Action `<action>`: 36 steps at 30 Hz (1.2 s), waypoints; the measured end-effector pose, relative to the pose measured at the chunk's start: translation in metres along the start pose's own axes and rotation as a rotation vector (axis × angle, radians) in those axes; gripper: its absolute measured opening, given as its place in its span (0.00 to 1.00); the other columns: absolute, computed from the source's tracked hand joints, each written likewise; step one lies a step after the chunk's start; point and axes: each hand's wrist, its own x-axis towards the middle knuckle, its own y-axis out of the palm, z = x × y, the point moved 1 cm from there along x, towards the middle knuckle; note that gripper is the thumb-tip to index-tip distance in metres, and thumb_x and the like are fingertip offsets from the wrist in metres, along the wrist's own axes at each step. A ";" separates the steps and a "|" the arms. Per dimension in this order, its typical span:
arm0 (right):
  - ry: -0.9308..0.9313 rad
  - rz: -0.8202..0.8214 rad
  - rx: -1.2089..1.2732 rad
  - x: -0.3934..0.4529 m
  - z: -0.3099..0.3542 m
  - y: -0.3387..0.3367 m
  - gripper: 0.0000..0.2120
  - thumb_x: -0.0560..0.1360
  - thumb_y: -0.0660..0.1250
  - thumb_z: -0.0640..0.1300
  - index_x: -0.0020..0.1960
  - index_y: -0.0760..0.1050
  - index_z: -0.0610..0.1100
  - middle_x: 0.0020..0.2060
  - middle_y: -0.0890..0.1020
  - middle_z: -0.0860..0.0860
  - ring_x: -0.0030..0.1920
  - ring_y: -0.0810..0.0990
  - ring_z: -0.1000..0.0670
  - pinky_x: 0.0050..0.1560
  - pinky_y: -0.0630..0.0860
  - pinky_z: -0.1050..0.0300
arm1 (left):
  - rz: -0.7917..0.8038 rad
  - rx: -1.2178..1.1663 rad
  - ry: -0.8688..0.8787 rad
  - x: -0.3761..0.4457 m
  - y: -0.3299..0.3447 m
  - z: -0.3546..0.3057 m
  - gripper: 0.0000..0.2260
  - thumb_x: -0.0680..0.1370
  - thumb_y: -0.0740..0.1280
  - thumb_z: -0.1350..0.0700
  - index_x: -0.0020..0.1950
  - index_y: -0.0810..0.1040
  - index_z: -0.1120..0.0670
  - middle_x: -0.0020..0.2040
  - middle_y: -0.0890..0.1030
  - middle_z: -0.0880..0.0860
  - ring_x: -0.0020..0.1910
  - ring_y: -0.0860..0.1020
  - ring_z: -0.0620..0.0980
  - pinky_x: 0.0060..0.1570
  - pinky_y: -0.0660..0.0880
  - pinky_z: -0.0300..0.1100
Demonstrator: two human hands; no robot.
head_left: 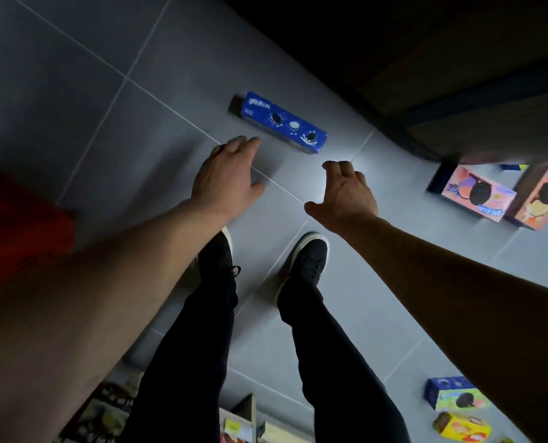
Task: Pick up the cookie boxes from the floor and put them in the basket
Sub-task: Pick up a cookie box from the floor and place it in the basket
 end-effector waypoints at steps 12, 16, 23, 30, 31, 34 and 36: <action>-0.103 -0.232 -0.104 0.178 -0.004 0.080 0.45 0.71 0.74 0.49 0.78 0.51 0.45 0.75 0.61 0.46 0.75 0.58 0.42 0.75 0.57 0.48 | -0.197 0.225 0.089 0.148 0.097 0.059 0.39 0.69 0.73 0.50 0.76 0.60 0.52 0.76 0.61 0.56 0.75 0.57 0.61 0.72 0.60 0.55; -0.086 -0.263 -0.078 0.218 -0.012 0.091 0.37 0.72 0.72 0.47 0.75 0.58 0.44 0.68 0.71 0.44 0.69 0.68 0.41 0.70 0.64 0.48 | -0.246 0.301 0.138 0.185 0.113 0.061 0.37 0.70 0.70 0.53 0.76 0.59 0.50 0.77 0.60 0.56 0.76 0.55 0.62 0.72 0.56 0.59; -0.105 -0.250 -0.088 0.215 -0.019 0.096 0.21 0.73 0.69 0.41 0.64 0.67 0.44 0.56 0.77 0.44 0.54 0.76 0.42 0.53 0.72 0.49 | -0.259 0.365 0.199 0.199 0.110 0.059 0.21 0.68 0.68 0.59 0.62 0.74 0.52 0.60 0.74 0.56 0.66 0.68 0.62 0.65 0.63 0.56; -0.179 -0.062 -0.207 0.109 0.001 0.040 0.22 0.74 0.69 0.43 0.65 0.66 0.46 0.56 0.77 0.46 0.53 0.76 0.44 0.52 0.70 0.52 | -0.138 0.214 0.087 0.092 0.055 0.038 0.20 0.67 0.71 0.56 0.59 0.76 0.50 0.54 0.75 0.55 0.54 0.73 0.60 0.55 0.68 0.52; -0.192 -0.044 -0.216 0.091 0.007 0.027 0.23 0.74 0.69 0.43 0.66 0.66 0.46 0.57 0.77 0.46 0.54 0.76 0.44 0.53 0.71 0.51 | -0.129 0.206 0.076 0.074 0.040 0.033 0.20 0.68 0.71 0.56 0.59 0.76 0.50 0.54 0.74 0.54 0.54 0.73 0.59 0.55 0.68 0.51; -0.211 -0.014 -0.226 0.034 0.028 -0.017 0.25 0.74 0.70 0.44 0.67 0.65 0.47 0.58 0.77 0.46 0.55 0.76 0.44 0.56 0.73 0.49 | -0.107 0.131 0.041 0.021 -0.011 0.014 0.21 0.68 0.71 0.56 0.61 0.75 0.49 0.55 0.74 0.54 0.55 0.72 0.58 0.55 0.69 0.51; -0.240 -0.010 -0.238 -0.008 0.045 -0.051 0.25 0.73 0.70 0.44 0.67 0.65 0.47 0.59 0.77 0.46 0.56 0.76 0.44 0.56 0.73 0.49 | -0.105 0.092 0.022 -0.018 -0.053 0.002 0.21 0.68 0.71 0.56 0.61 0.75 0.49 0.56 0.73 0.54 0.55 0.72 0.58 0.55 0.70 0.51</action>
